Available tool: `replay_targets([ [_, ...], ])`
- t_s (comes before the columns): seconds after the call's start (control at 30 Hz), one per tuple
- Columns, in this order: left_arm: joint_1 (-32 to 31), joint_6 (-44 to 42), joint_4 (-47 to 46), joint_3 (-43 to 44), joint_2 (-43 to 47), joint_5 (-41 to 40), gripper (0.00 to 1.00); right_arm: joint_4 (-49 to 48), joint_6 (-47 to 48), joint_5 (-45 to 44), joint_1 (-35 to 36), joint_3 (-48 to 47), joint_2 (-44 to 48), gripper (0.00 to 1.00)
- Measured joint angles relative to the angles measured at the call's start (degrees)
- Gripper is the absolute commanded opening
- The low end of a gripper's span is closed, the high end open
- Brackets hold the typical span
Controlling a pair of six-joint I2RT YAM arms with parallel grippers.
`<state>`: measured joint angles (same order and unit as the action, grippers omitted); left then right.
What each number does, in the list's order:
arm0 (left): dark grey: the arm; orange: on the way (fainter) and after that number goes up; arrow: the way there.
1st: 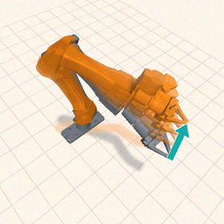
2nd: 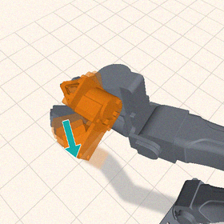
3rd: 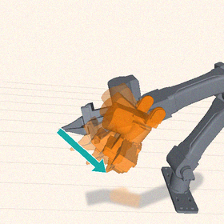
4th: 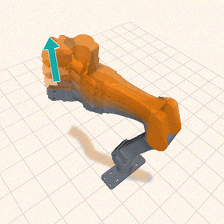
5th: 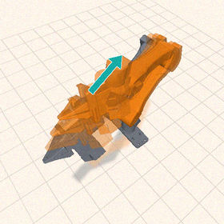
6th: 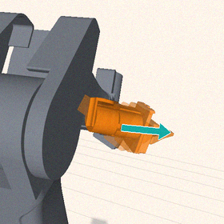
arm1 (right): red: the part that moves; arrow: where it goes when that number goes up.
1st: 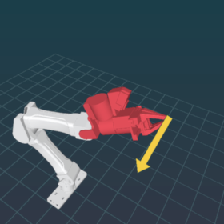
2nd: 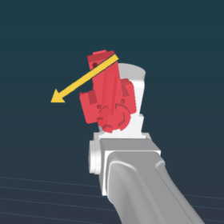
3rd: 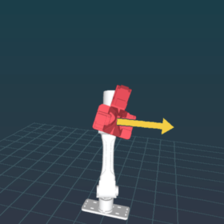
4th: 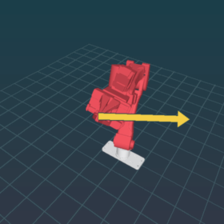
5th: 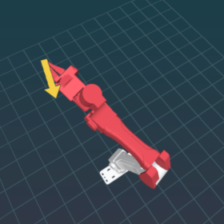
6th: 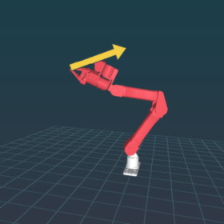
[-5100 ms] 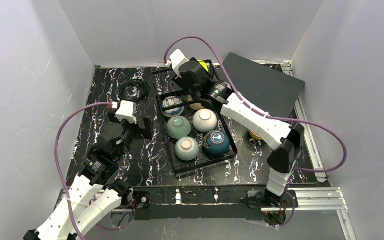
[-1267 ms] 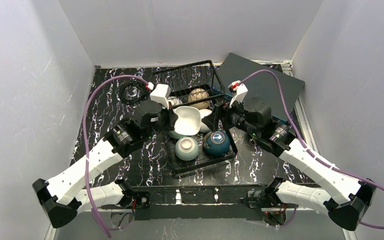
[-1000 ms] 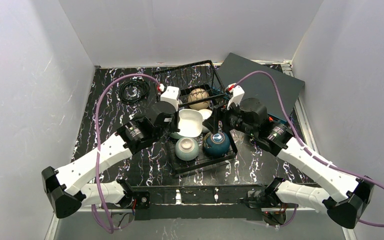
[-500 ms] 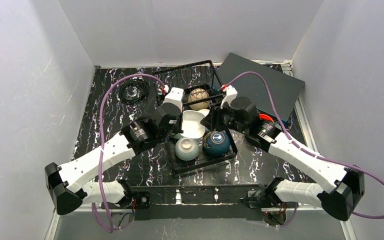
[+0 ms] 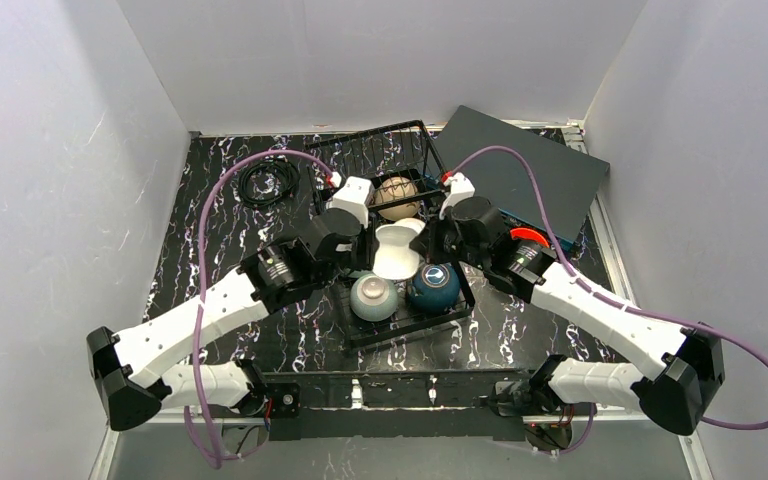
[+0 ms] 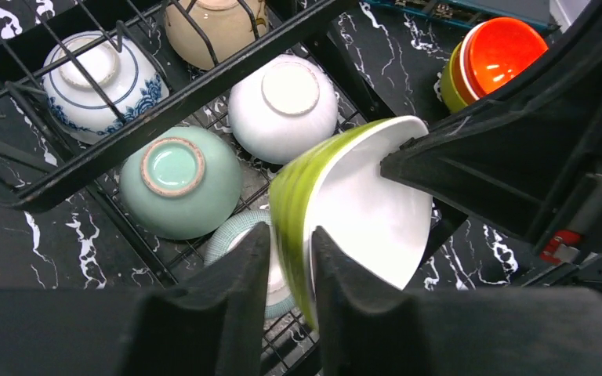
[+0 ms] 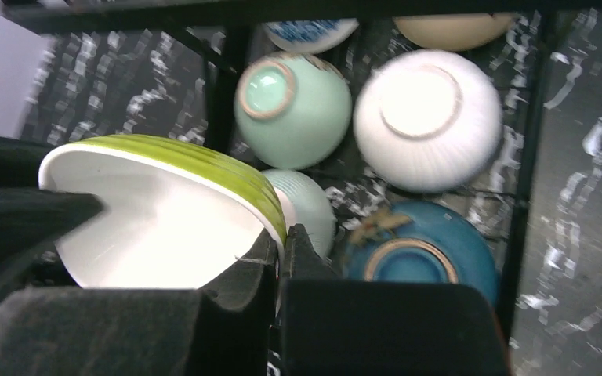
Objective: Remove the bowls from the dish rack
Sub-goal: Place the bowl with the bowl.
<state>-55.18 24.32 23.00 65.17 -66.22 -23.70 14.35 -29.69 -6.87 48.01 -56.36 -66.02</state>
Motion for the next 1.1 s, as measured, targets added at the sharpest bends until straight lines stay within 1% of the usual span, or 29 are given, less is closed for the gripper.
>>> replay_targets([
  [0.03, -0.1, 0.0, -0.4, -0.2, 0.5, 0.8, 0.36, 0.5, 0.0, -0.4, 0.0, -0.1, 0.0, 0.01],
  [0.07, -0.2, 0.0, -0.7, -0.5, 1.2, 1.0, 0.44, 2.0, 0.5, -1.2, 0.0, -0.3, -0.1, 0.01],
  [0.2, 0.2, -0.3, -2.3, -2.9, 5.6, 2.0, 0.67, 8.0, 1.7, -4.1, 0.0, -0.6, -0.5, 0.01],
  [0.37, 0.2, -1.2, -4.1, -4.9, 9.9, 3.0, 0.95, 14.0, 2.9, -5.5, -1.6, -1.4, -1.7, 0.01],
  [0.4, 0.2, -1.5, -4.3, -5.3, 10.4, 3.0, 0.98, 15.1, 3.1, -5.6, -2.3, -1.6, -1.7, 0.01],
  [0.57, 0.3, -3.7, -4.9, -7.8, 13.4, 2.4, 0.98, 19.8, 4.7, -5.0, -8.4, -2.6, -1.7, 0.01],
  [0.73, 0.9, -6.8, -4.3, -8.1, 15.9, 0.3, 0.98, 24.4, 6.7, -3.2, -16.9, -3.4, -1.7, 0.01],
  [0.97, 2.0, -12.0, -0.5, -8.3, 22.2, -6.1, 0.98, 29.9, 9.2, -0.4, -27.1, -5.3, -2.0, 0.01],
  [1.1, 2.2, -16.3, -1.2, -11.7, 28.6, -11.2, 0.98, 30.9, 10.7, 1.6, -35.2, -5.8, -2.1, 0.01],
])
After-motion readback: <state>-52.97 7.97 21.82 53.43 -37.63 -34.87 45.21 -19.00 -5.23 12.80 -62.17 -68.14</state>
